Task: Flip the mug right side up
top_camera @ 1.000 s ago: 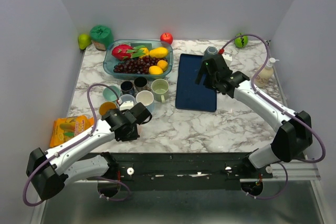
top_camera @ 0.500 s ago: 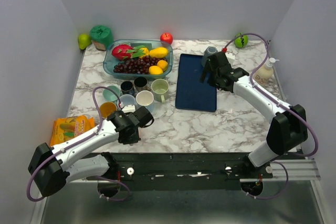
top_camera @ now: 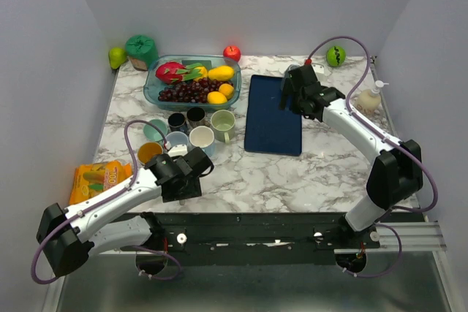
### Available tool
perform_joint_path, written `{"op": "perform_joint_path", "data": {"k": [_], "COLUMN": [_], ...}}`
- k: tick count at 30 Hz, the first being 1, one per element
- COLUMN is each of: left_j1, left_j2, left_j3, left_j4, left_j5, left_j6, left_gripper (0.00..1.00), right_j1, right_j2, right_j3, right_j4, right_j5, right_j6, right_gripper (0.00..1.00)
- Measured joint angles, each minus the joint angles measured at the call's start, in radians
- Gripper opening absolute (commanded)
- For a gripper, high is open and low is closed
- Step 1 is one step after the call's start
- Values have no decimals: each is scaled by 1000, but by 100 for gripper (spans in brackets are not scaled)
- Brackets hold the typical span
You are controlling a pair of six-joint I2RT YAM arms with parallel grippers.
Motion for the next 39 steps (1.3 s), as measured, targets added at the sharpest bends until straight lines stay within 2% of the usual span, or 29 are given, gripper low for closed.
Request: {"op": "perform_joint_path", "data": {"k": [4,8,12,18,21,29,36,39], "left_j1": [0,0,0,2,4,21,36,47], "left_j2": [-42,-66,-82,-87,-69,11,42,42], "left_j3": [82,229,379,478,510,573,573,573], "left_j4": [-51,-127,-163,-143,-108,-16,32,47], "left_j5": [-3,-67,-140,-177,-176,-153,-99,-82], "left_j6": [5,20,58,140,193,306,352,358], "left_gripper": [83,99,99,99,99,99,99,99], "right_j1": [-2,-26,-68,-114,-134,-172,-183,-183], "right_j2": [32,99,189,359,435,570,651,664], "right_j3": [57,129,196,317,387,536,618,630], "right_j4": [-2,5,29,70,73,76,68,56], "right_j5": [48,90,81,-38,-83,-153,-212,-225], "right_j6": [-51,-139,-261,-437,-475,-514,-565,-568], "right_gripper": [100,100,99,93,90,89,74,61]}}
